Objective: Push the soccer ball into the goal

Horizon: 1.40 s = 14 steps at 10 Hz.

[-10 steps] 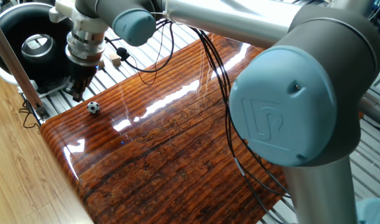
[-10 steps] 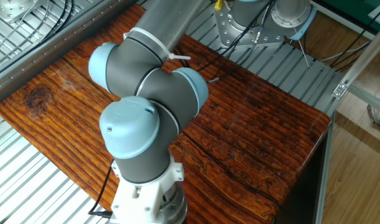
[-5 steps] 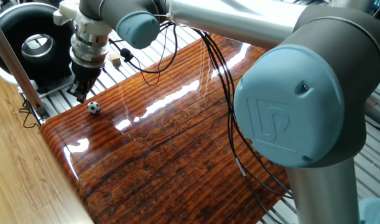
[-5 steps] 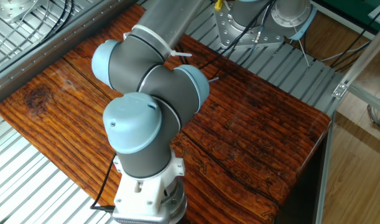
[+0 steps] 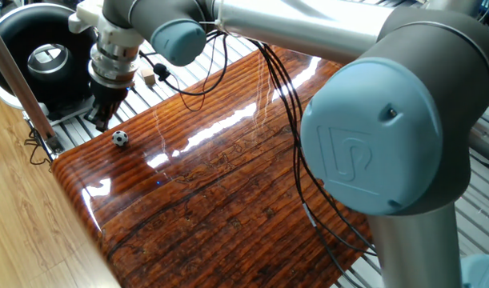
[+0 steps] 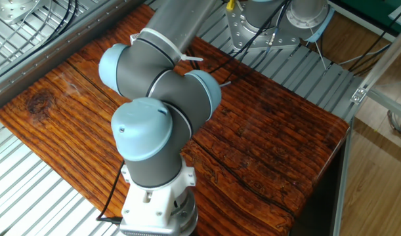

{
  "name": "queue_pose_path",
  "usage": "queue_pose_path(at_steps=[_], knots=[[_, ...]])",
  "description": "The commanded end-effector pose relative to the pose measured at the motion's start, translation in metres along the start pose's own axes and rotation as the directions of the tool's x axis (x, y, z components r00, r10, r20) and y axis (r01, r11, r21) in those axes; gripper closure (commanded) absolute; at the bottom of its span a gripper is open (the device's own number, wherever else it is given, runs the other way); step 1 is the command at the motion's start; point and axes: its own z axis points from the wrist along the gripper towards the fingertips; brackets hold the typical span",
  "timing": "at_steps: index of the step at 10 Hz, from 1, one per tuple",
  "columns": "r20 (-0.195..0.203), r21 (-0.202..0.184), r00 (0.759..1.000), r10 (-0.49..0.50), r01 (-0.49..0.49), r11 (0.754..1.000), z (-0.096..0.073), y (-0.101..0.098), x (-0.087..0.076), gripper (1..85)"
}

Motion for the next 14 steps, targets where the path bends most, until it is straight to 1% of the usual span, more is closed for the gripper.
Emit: queue_pose_path(at_steps=[1,3,5,6,7,8,9,10,11,13,14], knots=[[0.022,0.004,1.000,-0.002,0.002,1.000,0.011,-0.005,-0.006,84.7],[0.014,0.000,1.000,-0.017,0.017,1.000,0.013,-0.004,-0.003,84.7],[0.011,-0.002,1.000,-0.010,0.010,1.000,0.018,-0.004,0.000,84.7],[0.014,-0.013,1.000,0.016,-0.016,1.000,0.022,-0.002,0.000,84.7],[-0.008,-0.019,0.996,0.084,-0.084,0.996,0.023,0.001,0.006,84.7],[-0.036,-0.012,0.991,0.132,-0.132,0.991,0.022,0.000,0.013,84.7],[-0.062,-0.024,0.980,0.188,-0.190,0.982,0.021,0.005,0.019,84.7],[-0.088,-0.037,0.961,0.262,-0.266,0.963,0.019,0.013,0.022,84.7],[-0.105,-0.011,0.939,0.329,-0.332,0.943,0.018,0.010,0.026,84.7],[-0.107,-0.004,0.919,0.380,-0.383,0.924,0.018,0.013,0.023,84.7],[-0.093,-0.004,0.914,0.395,-0.397,0.918,0.018,0.013,0.017,84.7]])
